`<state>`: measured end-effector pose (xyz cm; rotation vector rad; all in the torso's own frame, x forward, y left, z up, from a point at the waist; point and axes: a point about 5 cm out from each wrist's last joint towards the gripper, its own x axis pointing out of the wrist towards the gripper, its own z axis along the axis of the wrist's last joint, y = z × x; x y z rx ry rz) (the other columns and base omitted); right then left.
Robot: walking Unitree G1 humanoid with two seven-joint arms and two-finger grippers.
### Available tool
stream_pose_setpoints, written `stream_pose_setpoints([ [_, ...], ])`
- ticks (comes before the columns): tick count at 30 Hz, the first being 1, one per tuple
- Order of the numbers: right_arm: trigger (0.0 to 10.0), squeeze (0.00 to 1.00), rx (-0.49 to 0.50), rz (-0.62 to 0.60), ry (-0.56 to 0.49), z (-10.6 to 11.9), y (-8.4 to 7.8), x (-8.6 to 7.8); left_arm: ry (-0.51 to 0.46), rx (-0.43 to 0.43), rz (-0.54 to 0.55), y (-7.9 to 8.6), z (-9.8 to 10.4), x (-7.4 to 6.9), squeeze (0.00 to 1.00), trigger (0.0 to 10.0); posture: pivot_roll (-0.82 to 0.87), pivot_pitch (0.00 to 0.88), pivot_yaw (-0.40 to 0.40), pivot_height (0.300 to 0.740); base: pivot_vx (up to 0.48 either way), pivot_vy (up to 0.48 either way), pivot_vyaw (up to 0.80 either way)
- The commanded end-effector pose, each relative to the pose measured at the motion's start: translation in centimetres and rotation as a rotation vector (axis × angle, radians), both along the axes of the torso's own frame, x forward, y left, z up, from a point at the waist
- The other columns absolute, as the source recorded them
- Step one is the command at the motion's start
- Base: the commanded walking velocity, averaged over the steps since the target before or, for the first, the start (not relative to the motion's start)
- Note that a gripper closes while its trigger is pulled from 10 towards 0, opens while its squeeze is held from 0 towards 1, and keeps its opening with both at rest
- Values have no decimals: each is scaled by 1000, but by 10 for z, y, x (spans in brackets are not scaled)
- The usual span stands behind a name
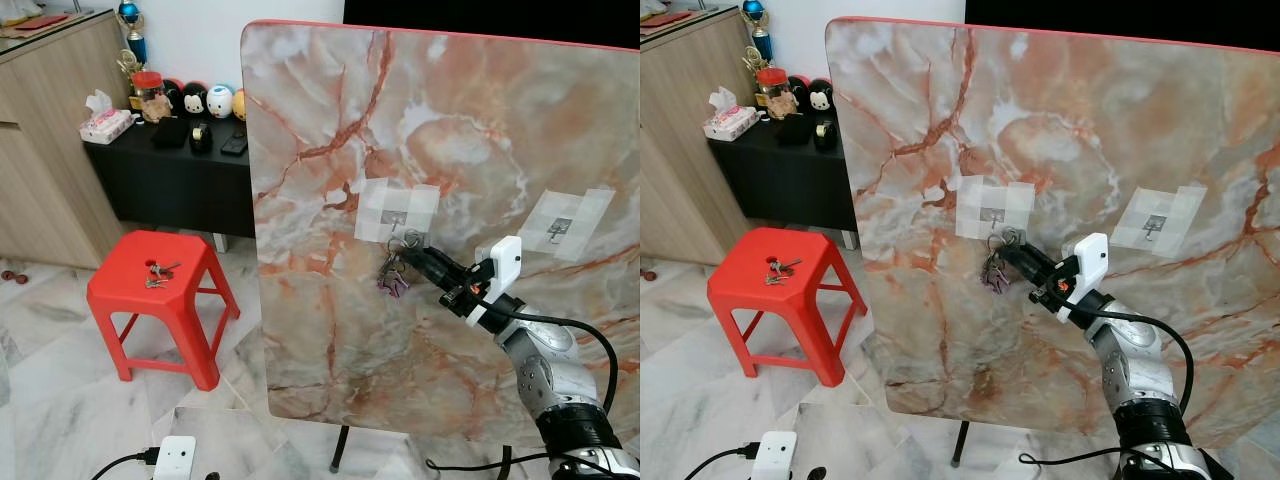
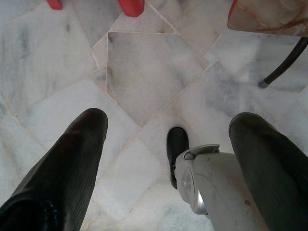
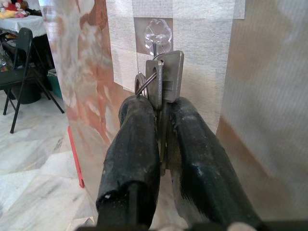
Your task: Hang keys on a hook
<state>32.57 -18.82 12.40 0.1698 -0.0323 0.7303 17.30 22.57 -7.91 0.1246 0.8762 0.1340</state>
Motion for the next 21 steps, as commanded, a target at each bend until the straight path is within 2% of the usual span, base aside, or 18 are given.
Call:
stream_pose_setpoints([
  [1, 10000, 0, -3, 12, -25, 7, -2, 2, 24, -10, 4, -2, -3, -4, 0, 10000, 77, 0, -96, 740, 0, 0, 0],
  [21, 10000, 0, 22, 11, -33, 9, 0, 4, 4, -11, -9, -6, -2, 0, 0, 10000, 76, 0, -93, 740, 0, 0, 0],
])
